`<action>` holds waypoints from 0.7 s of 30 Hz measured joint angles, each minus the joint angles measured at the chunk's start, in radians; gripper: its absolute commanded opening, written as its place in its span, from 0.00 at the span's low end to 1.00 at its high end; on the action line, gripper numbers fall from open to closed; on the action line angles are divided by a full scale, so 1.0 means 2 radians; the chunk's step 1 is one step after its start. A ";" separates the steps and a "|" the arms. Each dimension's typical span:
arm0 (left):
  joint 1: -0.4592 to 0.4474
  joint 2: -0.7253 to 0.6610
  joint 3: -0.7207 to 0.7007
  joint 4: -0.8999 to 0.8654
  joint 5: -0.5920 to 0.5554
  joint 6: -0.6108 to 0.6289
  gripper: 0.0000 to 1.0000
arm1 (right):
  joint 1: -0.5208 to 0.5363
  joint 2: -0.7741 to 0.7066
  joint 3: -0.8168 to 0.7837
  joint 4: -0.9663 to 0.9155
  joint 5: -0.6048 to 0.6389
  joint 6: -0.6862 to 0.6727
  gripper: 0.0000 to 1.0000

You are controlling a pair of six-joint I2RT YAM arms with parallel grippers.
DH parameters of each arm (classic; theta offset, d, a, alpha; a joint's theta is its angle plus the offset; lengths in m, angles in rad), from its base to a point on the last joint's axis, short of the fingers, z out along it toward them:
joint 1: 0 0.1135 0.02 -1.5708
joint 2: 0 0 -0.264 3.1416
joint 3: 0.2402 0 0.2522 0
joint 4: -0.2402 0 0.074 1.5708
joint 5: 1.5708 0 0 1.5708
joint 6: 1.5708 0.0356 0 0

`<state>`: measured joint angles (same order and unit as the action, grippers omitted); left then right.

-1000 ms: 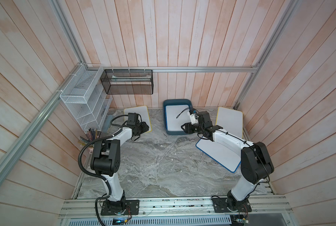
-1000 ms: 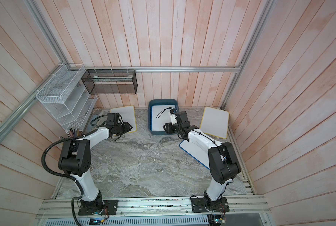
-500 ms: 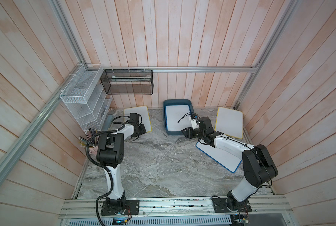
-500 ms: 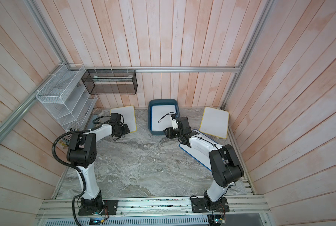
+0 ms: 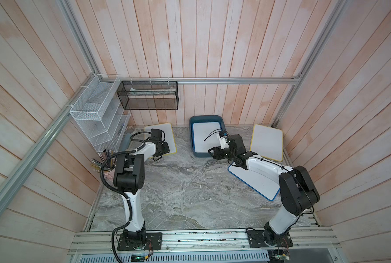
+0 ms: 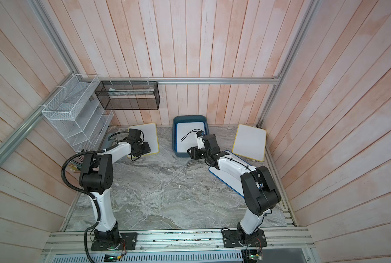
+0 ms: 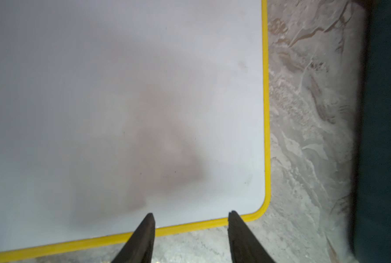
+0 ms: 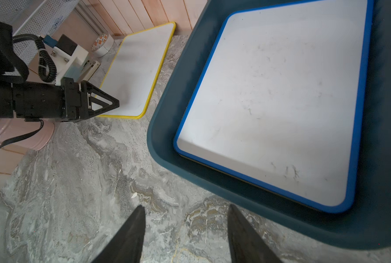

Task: Put the whiteboard into the storage box
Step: Move the whiteboard to the center of the board.

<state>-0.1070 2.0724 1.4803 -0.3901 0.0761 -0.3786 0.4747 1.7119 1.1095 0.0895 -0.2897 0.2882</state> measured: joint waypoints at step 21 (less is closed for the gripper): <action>-0.002 0.006 -0.038 0.051 0.005 0.013 0.54 | 0.002 0.003 0.014 -0.019 0.010 -0.006 0.58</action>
<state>-0.1101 2.0850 1.4040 -0.2878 0.0864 -0.3519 0.4786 1.7187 1.1385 0.0521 -0.2695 0.2771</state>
